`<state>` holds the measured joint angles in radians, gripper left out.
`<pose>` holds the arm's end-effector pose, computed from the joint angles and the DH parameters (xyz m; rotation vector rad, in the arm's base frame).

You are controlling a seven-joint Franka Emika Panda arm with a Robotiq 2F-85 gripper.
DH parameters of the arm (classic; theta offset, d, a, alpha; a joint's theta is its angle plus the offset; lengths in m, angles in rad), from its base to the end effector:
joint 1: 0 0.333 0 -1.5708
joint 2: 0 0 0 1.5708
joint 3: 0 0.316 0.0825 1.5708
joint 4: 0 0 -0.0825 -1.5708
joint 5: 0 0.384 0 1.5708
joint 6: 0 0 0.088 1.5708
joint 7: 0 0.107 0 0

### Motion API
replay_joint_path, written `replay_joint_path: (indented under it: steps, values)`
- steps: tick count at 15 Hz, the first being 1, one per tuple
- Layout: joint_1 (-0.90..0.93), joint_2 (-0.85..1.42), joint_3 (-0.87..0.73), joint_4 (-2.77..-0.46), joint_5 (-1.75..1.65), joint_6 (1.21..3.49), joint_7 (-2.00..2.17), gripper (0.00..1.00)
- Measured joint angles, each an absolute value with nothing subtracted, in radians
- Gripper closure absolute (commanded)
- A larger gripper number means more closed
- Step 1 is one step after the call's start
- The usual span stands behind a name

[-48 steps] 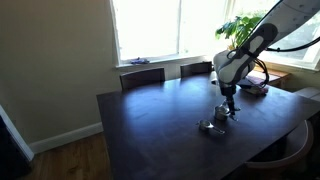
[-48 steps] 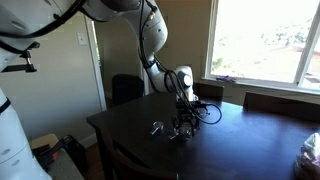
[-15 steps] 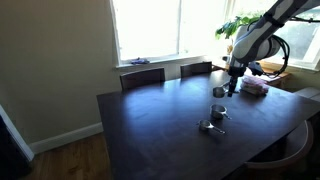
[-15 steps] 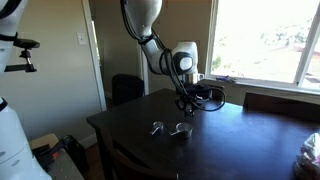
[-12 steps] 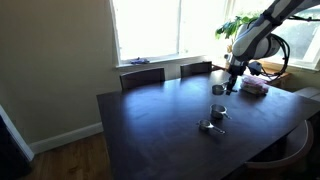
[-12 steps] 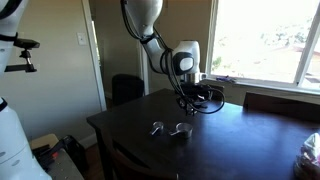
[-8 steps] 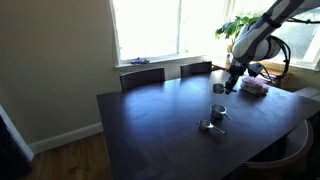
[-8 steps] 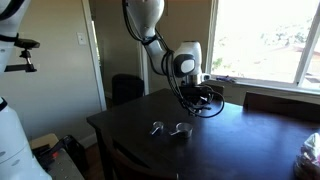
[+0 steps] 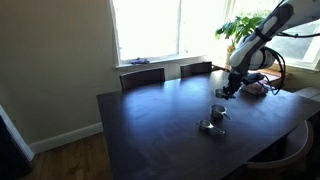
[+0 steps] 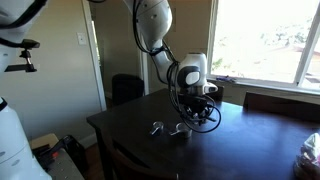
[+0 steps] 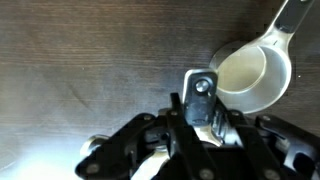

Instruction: Put the measuring cups apart

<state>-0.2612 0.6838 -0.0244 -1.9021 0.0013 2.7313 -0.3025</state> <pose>0.6132 -0.1794 0.1501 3.0784 0.0344 0.2084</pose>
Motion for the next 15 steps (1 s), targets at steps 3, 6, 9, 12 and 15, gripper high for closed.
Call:
replay_joint_path:
  steps: [3,6,9,12,15]
  values:
    - [-0.264,0.726,-0.03,-1.873,0.024,2.732,-0.248,0.87]
    - [-0.265,0.768,-0.042,-1.844,0.035,2.733,-0.2,0.87]
    - [-0.265,0.814,-0.061,-1.816,0.035,2.733,-0.159,0.87]
    - [-0.265,0.858,-0.069,-1.789,0.038,2.733,-0.132,0.87]
    - [-0.265,0.885,-0.067,-1.771,0.04,2.733,-0.12,0.87]
